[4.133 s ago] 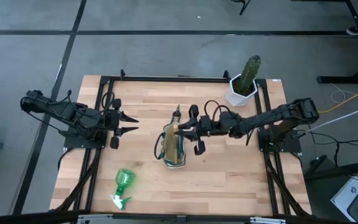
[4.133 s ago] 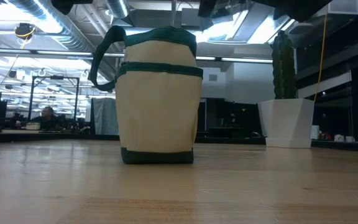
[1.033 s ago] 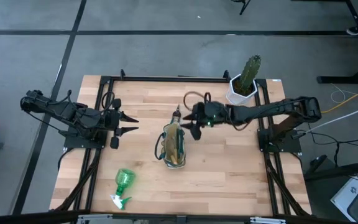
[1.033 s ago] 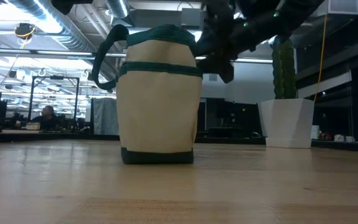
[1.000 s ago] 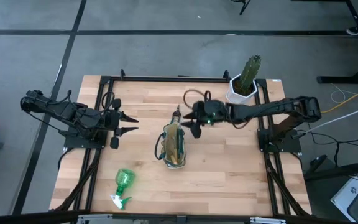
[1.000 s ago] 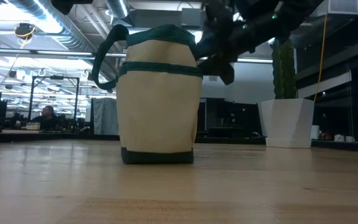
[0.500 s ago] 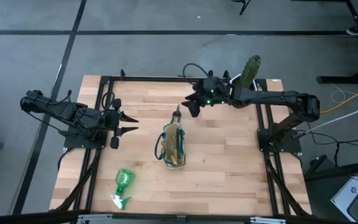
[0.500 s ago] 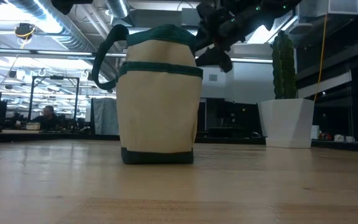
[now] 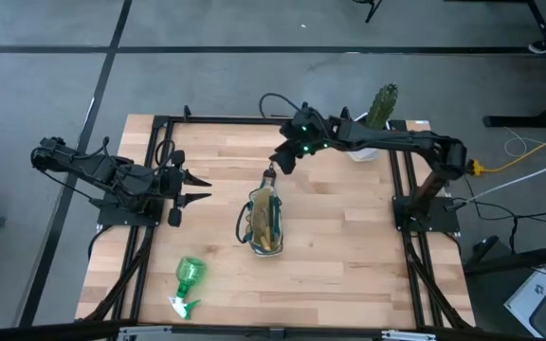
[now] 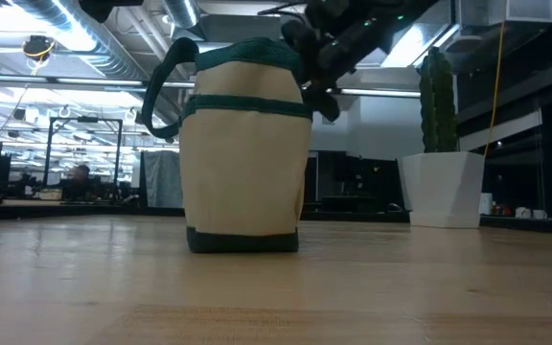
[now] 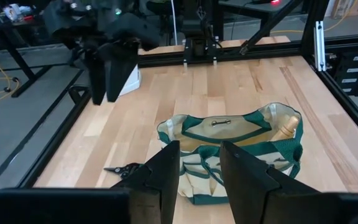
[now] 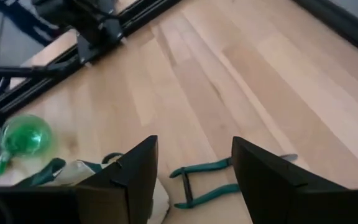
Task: Pick & Place Garden tools in Gardening bag
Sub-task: Put the green shear scissors into the gardening bag
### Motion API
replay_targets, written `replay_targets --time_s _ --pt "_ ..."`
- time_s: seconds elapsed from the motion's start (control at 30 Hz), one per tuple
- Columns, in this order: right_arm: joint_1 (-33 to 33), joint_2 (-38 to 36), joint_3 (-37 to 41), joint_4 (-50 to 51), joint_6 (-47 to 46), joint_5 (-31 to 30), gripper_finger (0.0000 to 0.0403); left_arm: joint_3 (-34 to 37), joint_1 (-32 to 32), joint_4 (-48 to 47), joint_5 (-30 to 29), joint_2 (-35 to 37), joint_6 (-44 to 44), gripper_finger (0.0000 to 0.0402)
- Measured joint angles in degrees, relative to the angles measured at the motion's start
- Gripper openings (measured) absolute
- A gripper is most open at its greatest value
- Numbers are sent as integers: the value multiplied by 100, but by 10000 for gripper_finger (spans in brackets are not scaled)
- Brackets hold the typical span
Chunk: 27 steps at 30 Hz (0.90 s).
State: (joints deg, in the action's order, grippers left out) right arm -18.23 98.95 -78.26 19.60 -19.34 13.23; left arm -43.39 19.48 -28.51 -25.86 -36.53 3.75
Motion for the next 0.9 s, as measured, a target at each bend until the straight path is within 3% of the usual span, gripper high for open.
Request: replay_targets --time_s 0.17,0.47,0.67,0.9 --pt "-251 405 -503 181 1060 672 207 1 -1 0 0 2 0 109" --pt "-550 545 -659 722 2488 691 207 1 -1 0 -1 0 0 110" --pt "-591 608 -375 566 2879 458 207 1 0 0 1 2 0 109" --pt "-394 1195 -232 770 2873 240 206 1 1 0 1 1 0 109"
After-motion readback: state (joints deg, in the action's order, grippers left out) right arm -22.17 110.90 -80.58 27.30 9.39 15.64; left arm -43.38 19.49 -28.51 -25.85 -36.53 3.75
